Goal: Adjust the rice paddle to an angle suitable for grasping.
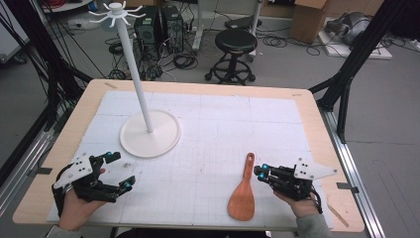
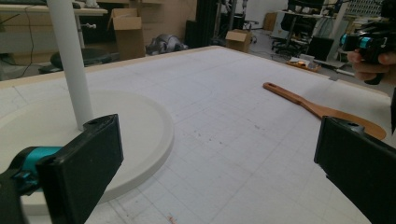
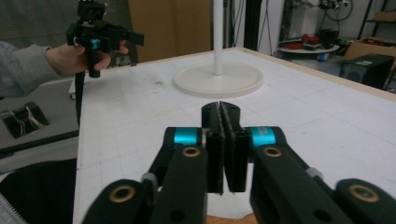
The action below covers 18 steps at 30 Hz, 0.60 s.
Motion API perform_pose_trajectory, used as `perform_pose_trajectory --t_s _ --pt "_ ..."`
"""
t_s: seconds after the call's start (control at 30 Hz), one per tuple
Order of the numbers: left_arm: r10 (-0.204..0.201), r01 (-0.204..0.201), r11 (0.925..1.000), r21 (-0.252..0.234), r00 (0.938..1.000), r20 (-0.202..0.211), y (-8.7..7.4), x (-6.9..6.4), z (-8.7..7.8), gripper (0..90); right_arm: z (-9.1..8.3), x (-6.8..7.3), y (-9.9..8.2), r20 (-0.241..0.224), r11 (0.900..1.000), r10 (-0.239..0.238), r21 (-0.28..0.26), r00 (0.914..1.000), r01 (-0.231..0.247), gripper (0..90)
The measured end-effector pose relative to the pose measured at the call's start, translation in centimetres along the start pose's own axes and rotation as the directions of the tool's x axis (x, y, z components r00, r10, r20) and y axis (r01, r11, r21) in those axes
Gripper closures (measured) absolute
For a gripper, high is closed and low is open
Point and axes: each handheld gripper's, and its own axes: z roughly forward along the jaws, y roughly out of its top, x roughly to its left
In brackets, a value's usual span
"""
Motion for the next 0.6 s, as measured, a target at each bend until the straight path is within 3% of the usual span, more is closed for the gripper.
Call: perform_pose_trajectory --t_s 0.33,0.6 --pt "0.002 -0.002 0.9999 0.016 1.0000 -0.001 -0.1 0.1 0.1 1.8 1.5 0.7 -0.2 -0.035 0.9983 0.012 0.058 0.9993 -0.009 88.8" --pt "-0.002 0.002 0.9996 0.027 1.0000 -0.002 -0.2 0.0 0.2 1.8 2.7 0.6 -0.7 -0.065 0.9905 0.019 0.137 0.9977 -0.009 88.8"
